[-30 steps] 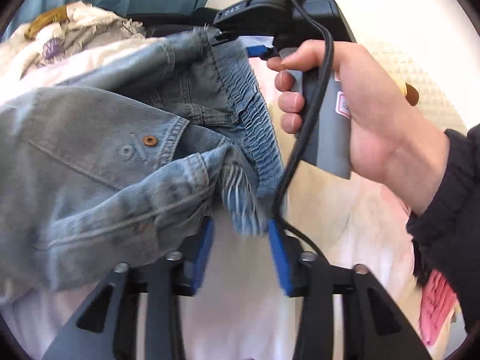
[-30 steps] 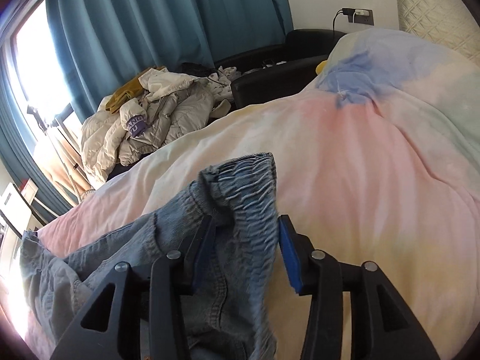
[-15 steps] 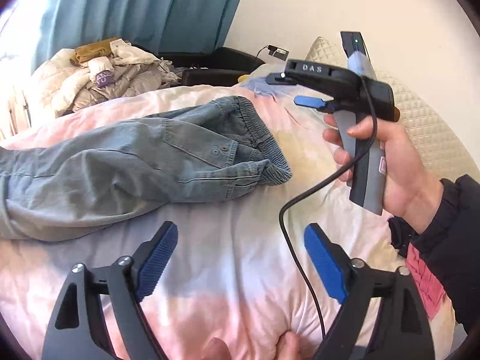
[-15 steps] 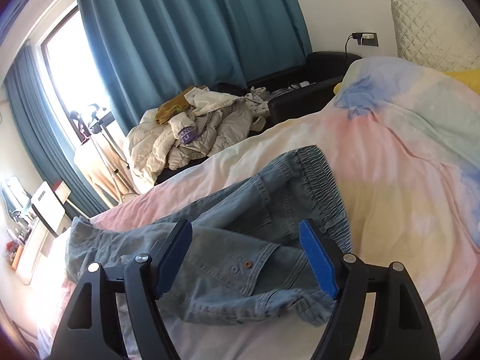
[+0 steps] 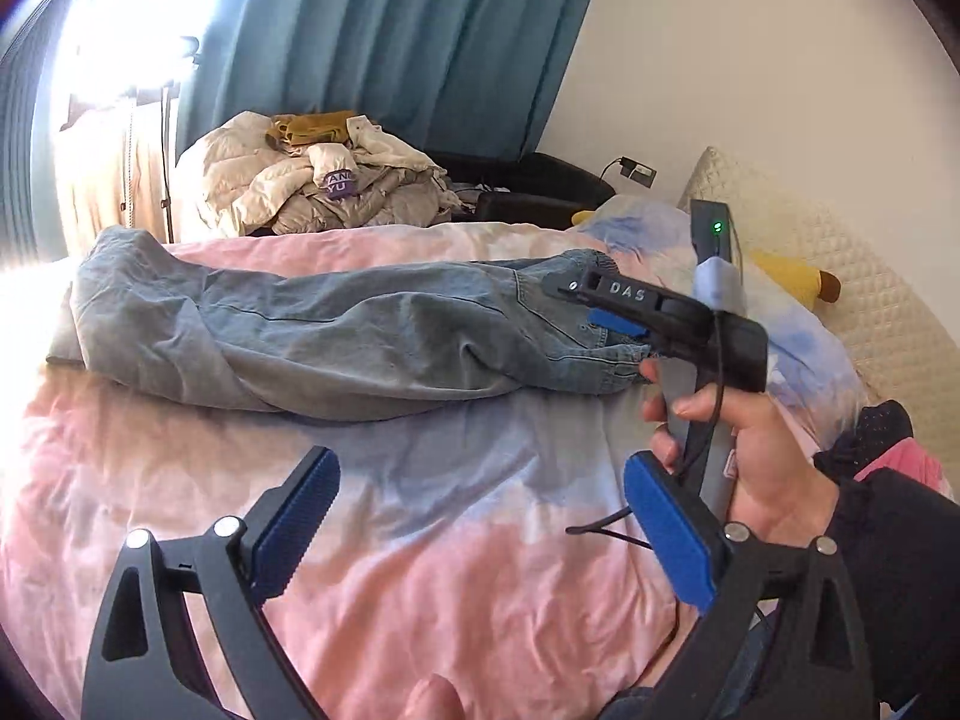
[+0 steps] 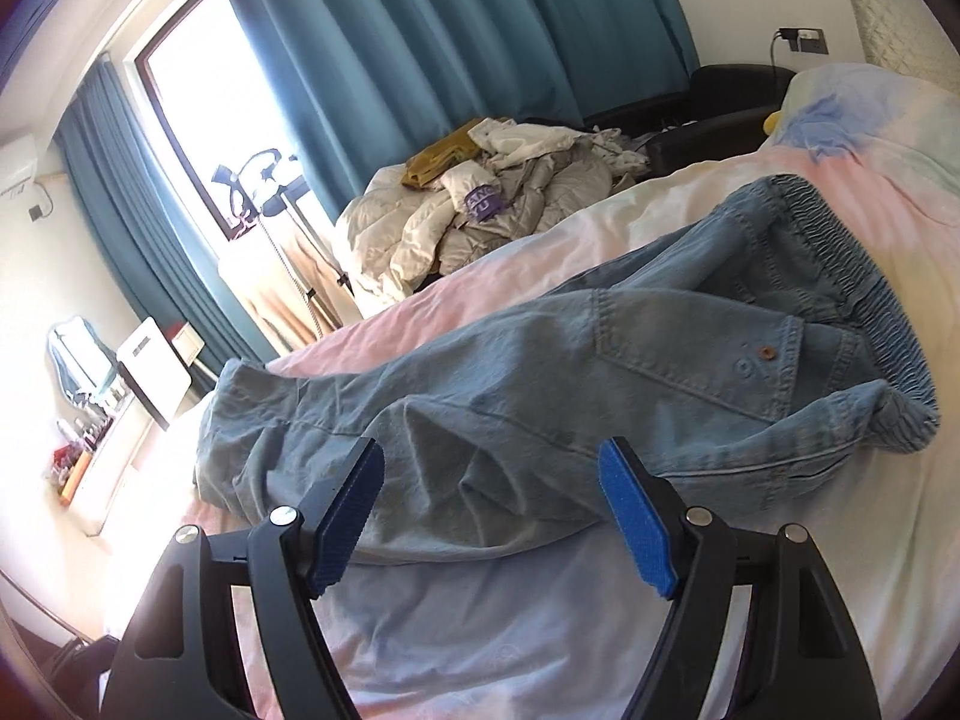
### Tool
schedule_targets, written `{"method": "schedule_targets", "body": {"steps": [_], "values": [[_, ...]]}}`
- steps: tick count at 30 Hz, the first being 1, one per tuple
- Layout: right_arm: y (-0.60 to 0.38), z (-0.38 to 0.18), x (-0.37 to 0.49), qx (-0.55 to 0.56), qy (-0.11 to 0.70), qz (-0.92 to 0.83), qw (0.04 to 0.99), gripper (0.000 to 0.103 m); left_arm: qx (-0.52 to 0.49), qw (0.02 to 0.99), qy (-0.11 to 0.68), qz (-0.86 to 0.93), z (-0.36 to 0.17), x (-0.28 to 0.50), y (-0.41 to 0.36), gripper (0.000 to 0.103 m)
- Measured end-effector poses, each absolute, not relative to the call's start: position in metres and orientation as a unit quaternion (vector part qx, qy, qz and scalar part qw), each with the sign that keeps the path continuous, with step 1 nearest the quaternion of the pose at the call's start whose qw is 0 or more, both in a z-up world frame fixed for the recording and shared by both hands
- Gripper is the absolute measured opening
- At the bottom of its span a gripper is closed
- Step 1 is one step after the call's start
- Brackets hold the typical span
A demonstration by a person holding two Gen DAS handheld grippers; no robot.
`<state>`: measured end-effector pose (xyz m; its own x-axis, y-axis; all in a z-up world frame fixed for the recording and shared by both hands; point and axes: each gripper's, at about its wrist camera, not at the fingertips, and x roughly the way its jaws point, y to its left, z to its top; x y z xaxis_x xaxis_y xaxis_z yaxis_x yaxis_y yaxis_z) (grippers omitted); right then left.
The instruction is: Fold clothes
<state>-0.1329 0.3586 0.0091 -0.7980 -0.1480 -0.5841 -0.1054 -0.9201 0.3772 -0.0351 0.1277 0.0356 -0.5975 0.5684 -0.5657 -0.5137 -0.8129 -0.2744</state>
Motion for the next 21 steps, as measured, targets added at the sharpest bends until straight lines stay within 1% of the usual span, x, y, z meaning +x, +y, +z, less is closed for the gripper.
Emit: {"method": "schedule_targets", "body": {"steps": [3, 5, 9, 12, 14, 15, 16, 17, 18, 20, 21], "values": [[0.327, -0.006, -0.148, 0.328, -0.122, -0.937, 0.011, 0.075, -0.326, 0.288, -0.066, 0.898, 0.023, -0.052, 0.092, 0.097], [0.312, -0.017, -0.16, 0.335, -0.078, -0.939, 0.009, 0.074, -0.331, 0.278, -0.083, 0.898, 0.013, -0.065, 0.082, 0.097], [0.301, -0.038, -0.185, 0.339, -0.029, -0.94, 0.001, 0.071, -0.343, 0.274, -0.101, 0.893, -0.005, -0.086, 0.069, 0.097], [0.297, -0.045, -0.202, 0.328, 0.013, -0.944, -0.02, 0.065, -0.348, 0.272, -0.102, 0.892, -0.016, -0.103, 0.068, 0.097], [0.301, -0.049, -0.211, 0.321, 0.018, -0.946, -0.033, 0.064, -0.35, 0.265, -0.109, 0.892, -0.023, -0.114, 0.066, 0.097], [0.302, -0.052, -0.215, 0.323, 0.017, -0.946, -0.034, 0.062, -0.354, 0.261, -0.113, 0.891, -0.027, -0.119, 0.065, 0.097], [0.304, -0.056, -0.22, 0.325, 0.017, -0.945, -0.034, 0.054, -0.359, 0.258, -0.119, 0.889, -0.031, -0.124, 0.063, 0.097], [0.304, -0.06, -0.221, 0.328, 0.024, -0.944, -0.04, 0.042, -0.364, 0.255, -0.125, 0.887, -0.035, -0.129, 0.062, 0.097], [0.304, -0.064, -0.222, 0.331, 0.031, -0.942, -0.047, 0.037, -0.37, 0.251, -0.131, 0.885, -0.038, -0.132, 0.061, 0.097], [0.303, -0.07, -0.222, 0.334, 0.04, -0.94, -0.055, 0.018, -0.378, 0.244, -0.138, 0.882, -0.042, -0.135, 0.06, 0.097], [0.303, -0.07, -0.219, 0.334, 0.04, -0.94, -0.056, 0.014, -0.382, 0.24, -0.14, 0.881, -0.044, -0.135, 0.06, 0.097]]}}
